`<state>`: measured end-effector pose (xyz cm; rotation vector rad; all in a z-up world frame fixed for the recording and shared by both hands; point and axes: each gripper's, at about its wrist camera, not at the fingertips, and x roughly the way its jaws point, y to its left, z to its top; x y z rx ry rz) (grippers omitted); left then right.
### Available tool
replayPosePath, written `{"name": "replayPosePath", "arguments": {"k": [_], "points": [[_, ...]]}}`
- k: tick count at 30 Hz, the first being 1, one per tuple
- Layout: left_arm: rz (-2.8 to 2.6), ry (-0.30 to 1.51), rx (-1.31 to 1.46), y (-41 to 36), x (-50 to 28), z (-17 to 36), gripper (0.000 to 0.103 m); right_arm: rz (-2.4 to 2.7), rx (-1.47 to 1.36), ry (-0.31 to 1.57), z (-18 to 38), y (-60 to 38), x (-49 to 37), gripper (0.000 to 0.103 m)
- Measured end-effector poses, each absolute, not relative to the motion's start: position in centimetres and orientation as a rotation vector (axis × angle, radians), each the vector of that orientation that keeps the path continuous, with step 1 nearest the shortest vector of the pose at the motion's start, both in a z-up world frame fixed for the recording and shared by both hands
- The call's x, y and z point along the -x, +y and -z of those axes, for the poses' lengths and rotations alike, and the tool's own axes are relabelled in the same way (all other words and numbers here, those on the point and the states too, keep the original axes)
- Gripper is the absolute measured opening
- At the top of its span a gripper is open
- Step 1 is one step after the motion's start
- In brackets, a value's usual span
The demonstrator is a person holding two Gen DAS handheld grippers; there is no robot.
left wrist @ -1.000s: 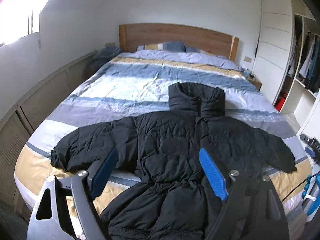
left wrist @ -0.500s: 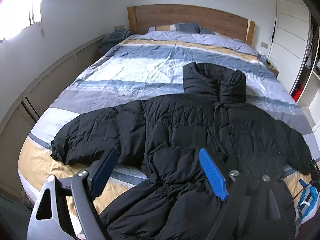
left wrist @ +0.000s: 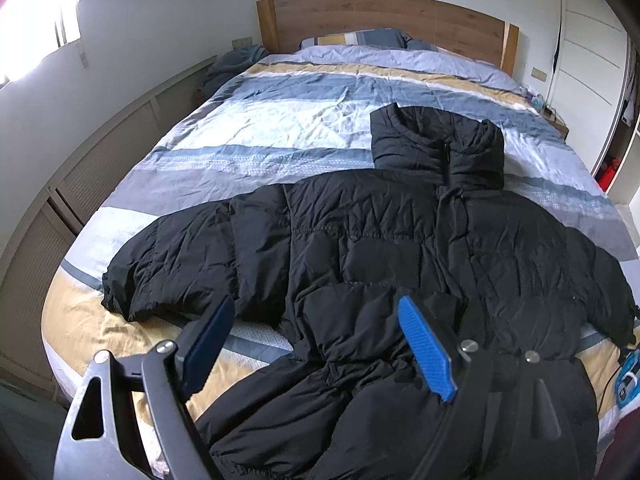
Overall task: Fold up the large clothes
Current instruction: 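Grasp the jacket sleeve cuff with the right gripper and lift it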
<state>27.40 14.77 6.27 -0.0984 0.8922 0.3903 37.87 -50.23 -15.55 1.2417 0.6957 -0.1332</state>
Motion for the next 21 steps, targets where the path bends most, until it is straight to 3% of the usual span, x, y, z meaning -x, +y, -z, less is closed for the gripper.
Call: {"name": "replayPosePath", "arguments": {"k": [3, 8, 21], "points": [[-0.388, 0.896, 0.096, 14.6, -27.3, -6.2, 0.084, 0.135, -1.264, 0.671, 15.4, -50.8, -37.5, 0.057], [-0.379, 0.887, 0.115, 14.5, -27.0, -6.3, 0.084, 0.101, -1.196, 0.651, 12.8, -50.6, -38.1, 0.022], [-0.35, 0.807, 0.191, 16.5, -22.0, -8.5, 0.084, -0.192, -0.84, 0.58, -3.3, -40.8, -39.2, 0.017]]}}
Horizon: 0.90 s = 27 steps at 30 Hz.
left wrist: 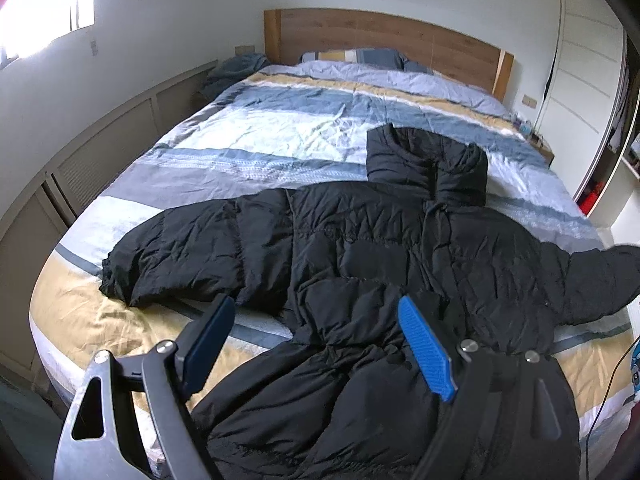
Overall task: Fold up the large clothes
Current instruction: 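Grasp the jacket sleeve cuff with the right gripper and lift it, then lay the sleeve across the jacket front and open the right gripper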
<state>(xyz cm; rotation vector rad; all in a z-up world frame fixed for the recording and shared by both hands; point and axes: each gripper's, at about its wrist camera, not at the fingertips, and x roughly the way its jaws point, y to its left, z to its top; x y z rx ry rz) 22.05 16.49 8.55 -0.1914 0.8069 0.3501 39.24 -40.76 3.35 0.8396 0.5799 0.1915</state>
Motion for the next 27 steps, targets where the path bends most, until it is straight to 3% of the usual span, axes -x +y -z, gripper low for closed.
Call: {"name": "replayPosePath", "arguments": {"k": [5, 11, 27], "points": [[-0.356, 0.77, 0.215, 17.8, -19.6, -9.5, 0.084, -0.364, -0.695, 0.579, -8.3, -33.2, -38.4, 0.016], [-0.364, 0.745, 0.258, 19.1, -16.5, -9.6, 0.084, -0.509, -0.517, 0.638, -9.3, -24.3, -36.1, 0.016], [-0.396, 0.746, 0.305, 20.6, -10.9, -7.8, 0.084, -0.608, -0.06, 0.958, 0.8, -8.8, -31.0, 0.019]]}}
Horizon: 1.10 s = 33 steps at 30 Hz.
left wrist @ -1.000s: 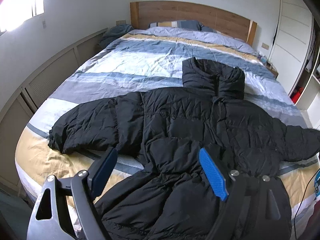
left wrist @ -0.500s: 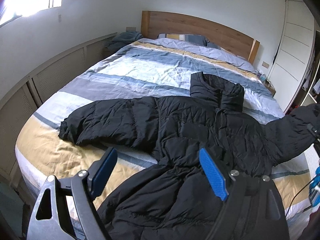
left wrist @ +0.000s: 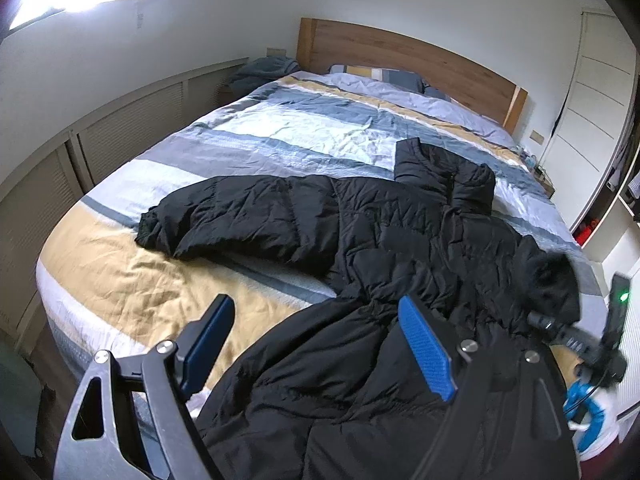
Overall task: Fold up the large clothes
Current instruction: 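Lay the sleeve across the jacket front and open the right gripper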
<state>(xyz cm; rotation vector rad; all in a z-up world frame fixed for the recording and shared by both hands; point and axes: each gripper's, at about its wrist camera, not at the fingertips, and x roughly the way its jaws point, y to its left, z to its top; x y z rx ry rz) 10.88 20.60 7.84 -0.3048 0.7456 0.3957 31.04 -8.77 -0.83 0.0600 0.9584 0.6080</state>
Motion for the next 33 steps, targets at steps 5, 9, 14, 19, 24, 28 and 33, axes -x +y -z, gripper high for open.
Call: {"name": "replayPosePath", "arguments": {"k": [5, 9, 14, 19, 24, 28, 33], "points": [[-0.425, 0.728, 0.294, 20.7, -9.6, -8.1, 0.084, -0.592, -0.006, 1.034, 3.8, -7.7, -29.6, 0.034], [-0.432, 0.708, 0.282, 20.4, -9.1, -8.5, 0.084, -0.616, 0.002, 1.047, 4.7, -7.4, -27.7, 0.061], [-0.412, 0.703, 0.272, 19.1, -9.2, -9.1, 0.084, -0.652, 0.027, 1.01, 4.1, -6.5, -26.7, 0.065], [-0.378, 0.738, 0.267, 17.6, -9.9, -8.9, 0.084, -0.713, 0.021, 0.991, 3.7, -6.6, -25.3, 0.065], [-0.368, 0.767, 0.24, 16.7, -10.4, -8.6, 0.084, -0.726, -0.001, 0.968, 2.7, -7.5, -24.1, 0.065], [-0.361, 0.768, 0.224, 16.2, -10.5, -8.7, 0.084, -0.712, -0.041, 0.944, 1.7, -9.0, -23.7, 0.065], [-0.332, 0.804, 0.202, 15.3, -11.9, -7.9, 0.084, -0.678, -0.089, 0.913, 0.6, -11.6, -23.5, 0.065]]}}
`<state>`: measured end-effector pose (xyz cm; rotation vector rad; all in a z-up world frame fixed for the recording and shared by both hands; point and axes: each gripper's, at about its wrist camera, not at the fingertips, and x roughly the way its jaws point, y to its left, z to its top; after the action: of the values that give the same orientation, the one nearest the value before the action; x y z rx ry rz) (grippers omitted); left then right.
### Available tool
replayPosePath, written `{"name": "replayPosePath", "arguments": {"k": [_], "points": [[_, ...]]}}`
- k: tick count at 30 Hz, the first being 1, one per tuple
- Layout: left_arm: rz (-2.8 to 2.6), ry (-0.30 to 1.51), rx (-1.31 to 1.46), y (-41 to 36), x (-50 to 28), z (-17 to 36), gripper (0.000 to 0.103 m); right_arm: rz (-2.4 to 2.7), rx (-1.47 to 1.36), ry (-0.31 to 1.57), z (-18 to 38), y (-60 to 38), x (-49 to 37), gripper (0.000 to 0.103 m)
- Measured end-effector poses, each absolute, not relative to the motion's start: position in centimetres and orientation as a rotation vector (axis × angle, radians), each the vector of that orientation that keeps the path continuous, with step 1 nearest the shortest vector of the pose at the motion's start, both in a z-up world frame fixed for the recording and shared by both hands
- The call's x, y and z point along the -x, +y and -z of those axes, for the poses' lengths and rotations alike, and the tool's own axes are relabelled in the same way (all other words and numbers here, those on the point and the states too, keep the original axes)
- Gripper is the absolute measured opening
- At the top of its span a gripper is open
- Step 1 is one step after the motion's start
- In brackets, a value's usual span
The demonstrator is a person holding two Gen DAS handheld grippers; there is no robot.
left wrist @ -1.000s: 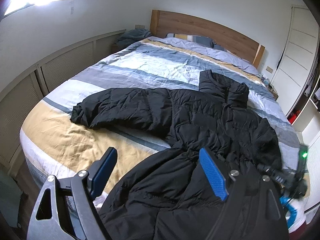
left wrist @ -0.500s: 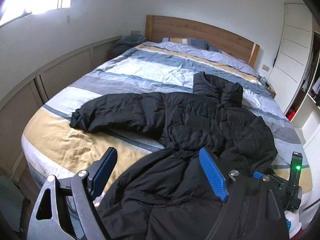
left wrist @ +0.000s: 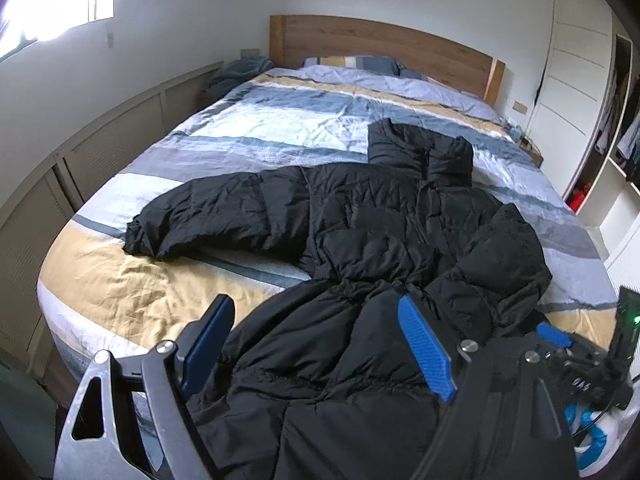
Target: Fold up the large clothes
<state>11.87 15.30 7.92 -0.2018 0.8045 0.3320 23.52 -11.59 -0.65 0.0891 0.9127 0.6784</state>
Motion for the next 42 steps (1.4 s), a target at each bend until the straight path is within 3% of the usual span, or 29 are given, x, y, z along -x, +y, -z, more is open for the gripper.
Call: {"name": "replayPosePath", "arguments": {"k": [14, 29, 35, 42], "points": [[-0.23, 0.897, 0.122, 7.8, -22.7, -4.2, 0.084, -0.463, -0.093, 0.854, 0.2, -19.5, -32.6, 0.065], [-0.246, 0.949, 0.089, 1.2, -36.8, 4.5, 0.084, -0.484, 0.006, 0.885, 4.5, -16.9, -45.5, 0.066], [-0.284, 1.032, 0.101, 2.6, -37.3, 9.8, 0.085, -0.507, -0.022, 0.938, 9.0, -15.9, -46.7, 0.071], [-0.281, 1.005, 0.102, 3.0, -35.7, 7.5, 0.084, -0.499, -0.016, 0.923, 7.6, -16.3, -45.9, 0.072]]}}
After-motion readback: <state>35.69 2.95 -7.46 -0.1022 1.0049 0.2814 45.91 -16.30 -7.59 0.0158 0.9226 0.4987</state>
